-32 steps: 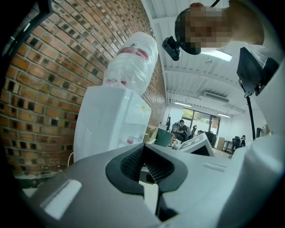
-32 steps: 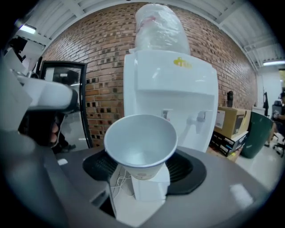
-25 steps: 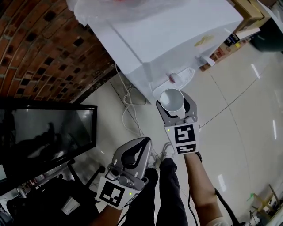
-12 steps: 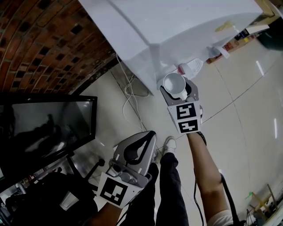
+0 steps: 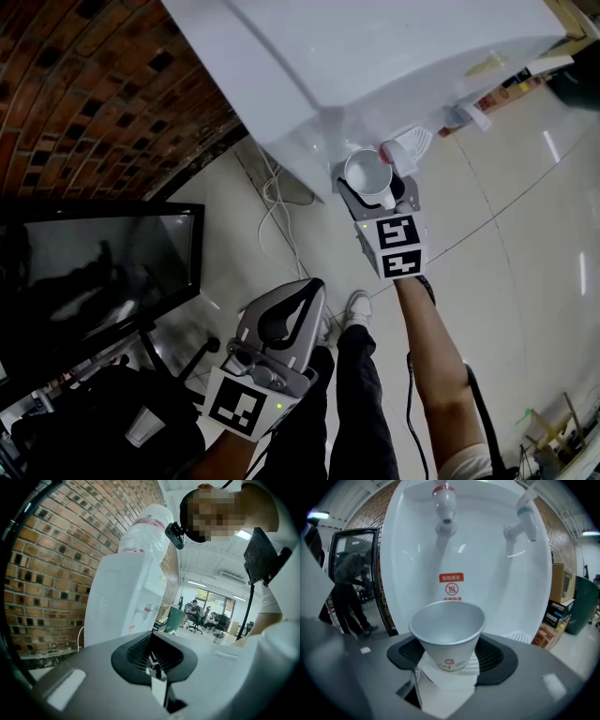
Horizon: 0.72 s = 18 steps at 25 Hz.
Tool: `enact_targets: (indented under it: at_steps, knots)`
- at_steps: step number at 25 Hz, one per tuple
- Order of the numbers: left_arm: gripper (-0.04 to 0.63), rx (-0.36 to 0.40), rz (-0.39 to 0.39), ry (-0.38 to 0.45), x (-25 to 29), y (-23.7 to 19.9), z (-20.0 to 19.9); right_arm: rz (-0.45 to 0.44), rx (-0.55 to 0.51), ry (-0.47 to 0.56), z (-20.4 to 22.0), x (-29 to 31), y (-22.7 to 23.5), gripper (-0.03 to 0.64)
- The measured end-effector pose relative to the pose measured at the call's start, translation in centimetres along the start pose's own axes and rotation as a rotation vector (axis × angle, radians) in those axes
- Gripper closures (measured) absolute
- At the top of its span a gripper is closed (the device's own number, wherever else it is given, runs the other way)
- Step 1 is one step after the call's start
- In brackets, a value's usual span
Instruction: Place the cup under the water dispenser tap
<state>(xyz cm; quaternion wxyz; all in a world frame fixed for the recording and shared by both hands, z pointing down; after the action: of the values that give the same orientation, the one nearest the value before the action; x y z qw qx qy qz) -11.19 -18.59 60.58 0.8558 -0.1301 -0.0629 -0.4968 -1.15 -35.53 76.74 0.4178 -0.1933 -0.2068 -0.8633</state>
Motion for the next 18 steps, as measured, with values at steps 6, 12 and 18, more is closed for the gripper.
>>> enact_targets:
  at_steps: [6, 12, 18]
  knots:
    - [0.604, -0.003, -0.005, -0.014, -0.1, -0.1, 0.6, -0.004, 0.023, 0.015, 0.2, -0.2, -0.1, 0.221]
    - [0.604, -0.002, 0.005, -0.015, 0.0, 0.3, 0.5, 0.000, 0.003, 0.021, -0.4, -1.5, 0.0, 0.221]
    - [0.604, 0.001, -0.002, 0.025, -0.4, 1.0, -1.0, -0.005, -0.034, 0.022, -1.5, -4.7, -1.3, 0.221]
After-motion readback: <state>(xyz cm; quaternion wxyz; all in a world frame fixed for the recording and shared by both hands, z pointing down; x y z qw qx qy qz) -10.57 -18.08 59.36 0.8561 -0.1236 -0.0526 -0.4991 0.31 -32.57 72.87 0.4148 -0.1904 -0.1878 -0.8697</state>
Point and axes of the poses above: the fingertips, and each gripper's own axes: x forward along the fingers, y to its right, z out of its underside, the point moved 6 cm from there along -x, backward along the fingers, and after that the axes turned 9 degrees about x, right-handed, at the moved point
